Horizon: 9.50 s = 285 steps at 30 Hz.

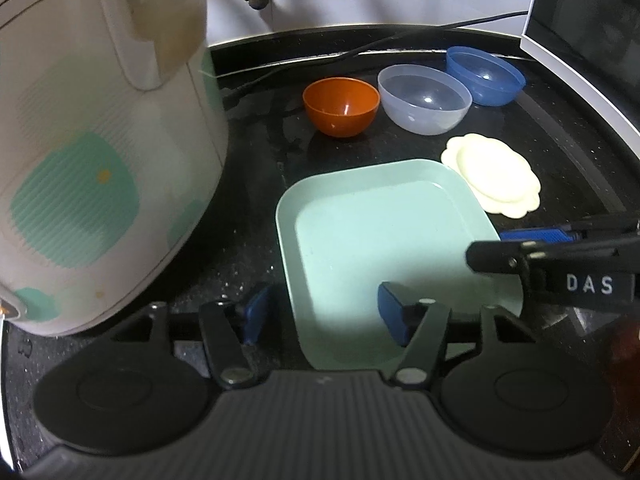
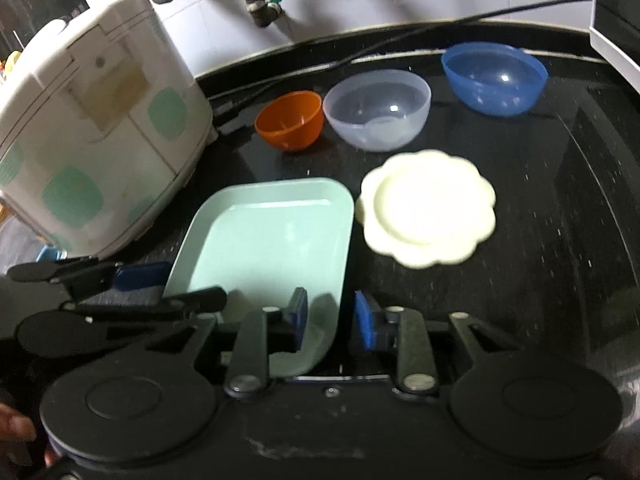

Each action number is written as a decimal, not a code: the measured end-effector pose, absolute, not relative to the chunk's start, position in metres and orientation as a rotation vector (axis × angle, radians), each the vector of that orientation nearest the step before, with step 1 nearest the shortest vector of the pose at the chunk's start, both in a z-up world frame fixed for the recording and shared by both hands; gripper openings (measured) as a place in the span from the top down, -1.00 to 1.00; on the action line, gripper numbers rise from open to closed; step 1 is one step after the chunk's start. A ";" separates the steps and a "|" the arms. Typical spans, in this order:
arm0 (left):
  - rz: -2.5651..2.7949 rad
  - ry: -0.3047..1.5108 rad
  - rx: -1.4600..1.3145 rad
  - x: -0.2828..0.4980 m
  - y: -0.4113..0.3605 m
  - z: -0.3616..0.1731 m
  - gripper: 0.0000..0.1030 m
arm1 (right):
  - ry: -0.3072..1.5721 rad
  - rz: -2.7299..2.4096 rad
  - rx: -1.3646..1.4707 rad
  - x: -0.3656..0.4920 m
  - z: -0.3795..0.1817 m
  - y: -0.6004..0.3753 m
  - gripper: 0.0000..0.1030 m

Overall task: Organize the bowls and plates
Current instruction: 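Close the right gripper on the green tray's edge, then carry the green tray with the right gripper and lower it onto the white plate, then open the right gripper to release the tray on the white plate, then move the right gripper to the cream flower-shaped plate, then close the right gripper on the cream plate's rim and lift it, then carry the cream plate with the right gripper and lower it onto the green tray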

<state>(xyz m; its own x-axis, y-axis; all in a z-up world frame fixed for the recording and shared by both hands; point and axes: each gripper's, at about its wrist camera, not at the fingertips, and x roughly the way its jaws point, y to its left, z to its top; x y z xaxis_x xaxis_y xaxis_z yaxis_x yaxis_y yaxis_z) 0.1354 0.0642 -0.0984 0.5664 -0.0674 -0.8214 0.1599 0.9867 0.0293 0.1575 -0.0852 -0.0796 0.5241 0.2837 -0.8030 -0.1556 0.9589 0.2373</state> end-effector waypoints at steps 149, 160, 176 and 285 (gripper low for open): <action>-0.197 0.859 0.089 0.057 0.067 -0.051 -1.00 | 0.899 0.038 0.117 0.047 -0.033 -0.083 -1.00; -0.185 0.870 0.097 0.127 0.006 -0.067 -1.00 | 0.905 -0.017 0.248 0.131 -0.047 -0.167 -0.80; -0.171 0.931 0.051 0.192 -0.029 -0.099 -0.80 | 0.950 0.074 0.281 0.205 -0.083 -0.188 -0.04; -0.027 0.933 -0.024 -0.011 0.183 -0.052 -0.80 | 1.037 0.348 0.158 0.048 -0.051 0.040 -0.76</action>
